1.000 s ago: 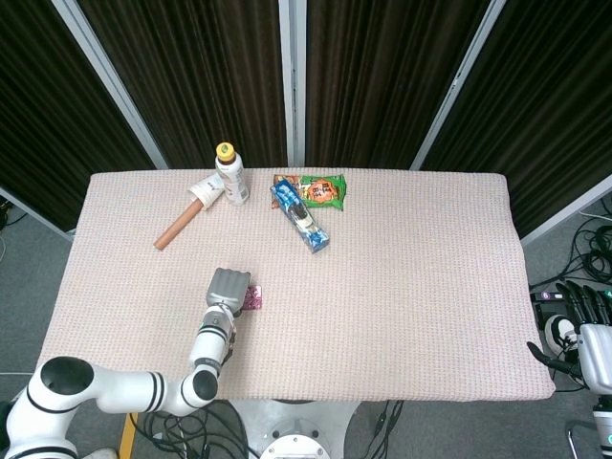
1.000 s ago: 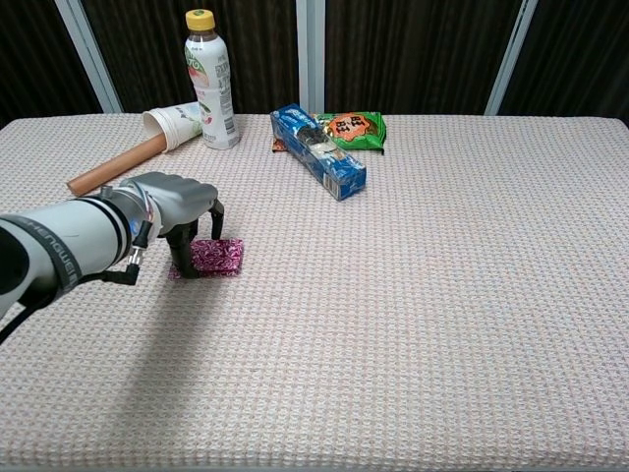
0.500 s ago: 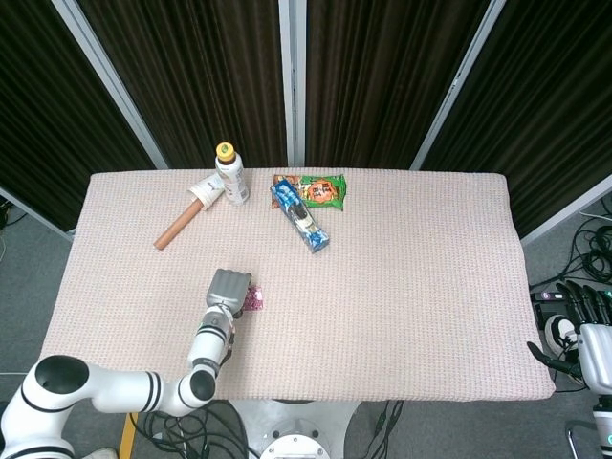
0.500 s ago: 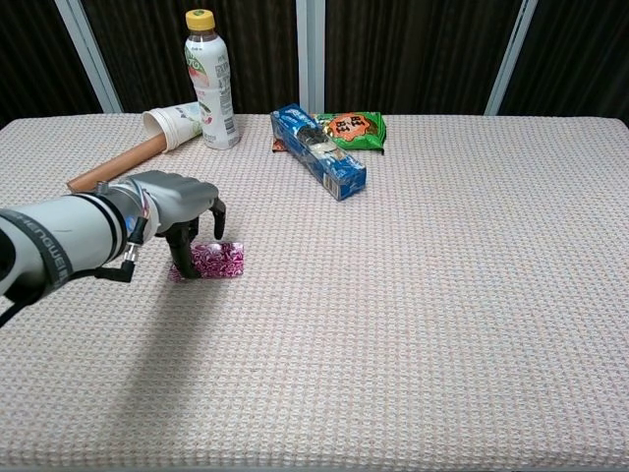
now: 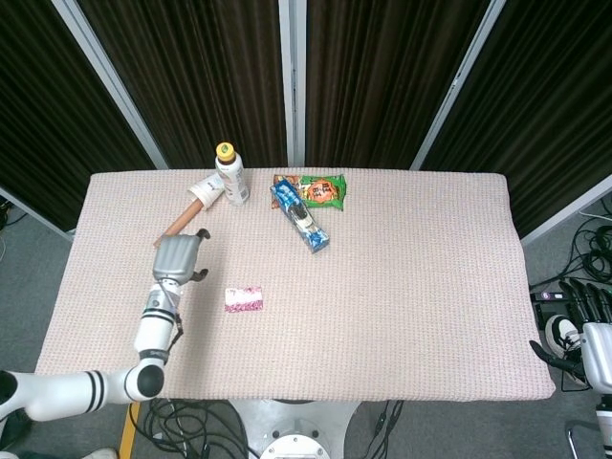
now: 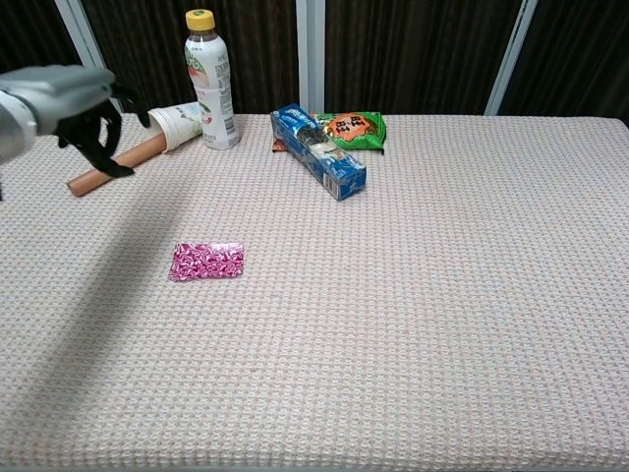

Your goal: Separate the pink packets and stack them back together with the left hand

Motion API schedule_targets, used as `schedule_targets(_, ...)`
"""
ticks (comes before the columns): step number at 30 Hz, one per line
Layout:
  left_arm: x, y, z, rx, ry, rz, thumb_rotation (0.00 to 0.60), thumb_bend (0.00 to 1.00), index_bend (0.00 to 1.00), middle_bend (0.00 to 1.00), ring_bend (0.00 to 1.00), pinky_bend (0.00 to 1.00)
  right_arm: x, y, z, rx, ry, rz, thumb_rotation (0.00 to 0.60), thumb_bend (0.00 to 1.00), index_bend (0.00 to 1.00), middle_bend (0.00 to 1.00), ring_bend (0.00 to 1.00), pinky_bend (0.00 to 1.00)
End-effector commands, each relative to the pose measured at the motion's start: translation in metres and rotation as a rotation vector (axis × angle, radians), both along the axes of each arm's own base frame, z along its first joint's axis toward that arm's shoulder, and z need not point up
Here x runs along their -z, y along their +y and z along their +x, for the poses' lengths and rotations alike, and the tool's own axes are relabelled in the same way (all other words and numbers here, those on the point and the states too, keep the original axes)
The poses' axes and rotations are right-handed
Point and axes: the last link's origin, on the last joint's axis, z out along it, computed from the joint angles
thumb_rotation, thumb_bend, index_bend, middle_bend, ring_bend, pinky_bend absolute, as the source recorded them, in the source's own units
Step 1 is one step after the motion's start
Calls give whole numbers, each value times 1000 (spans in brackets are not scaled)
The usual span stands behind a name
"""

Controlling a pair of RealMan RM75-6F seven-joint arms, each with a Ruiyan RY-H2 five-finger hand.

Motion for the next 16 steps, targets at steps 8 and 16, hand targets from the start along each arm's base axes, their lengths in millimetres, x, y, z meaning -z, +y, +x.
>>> schedule_targets(8, -94, -56, -96, 85, 12, 252, 600, 258, 331, 386, 274, 388, 4, -4, 5, -37, -8, 21, 443, 90, 94, 57, 0, 0)
schedule_targets(16, -113, -113, -118, 41, -1, 301, 600, 257, 330, 385, 273, 377, 8, -6, 12, -63, -1, 29, 449, 89, 94, 57, 0, 0)
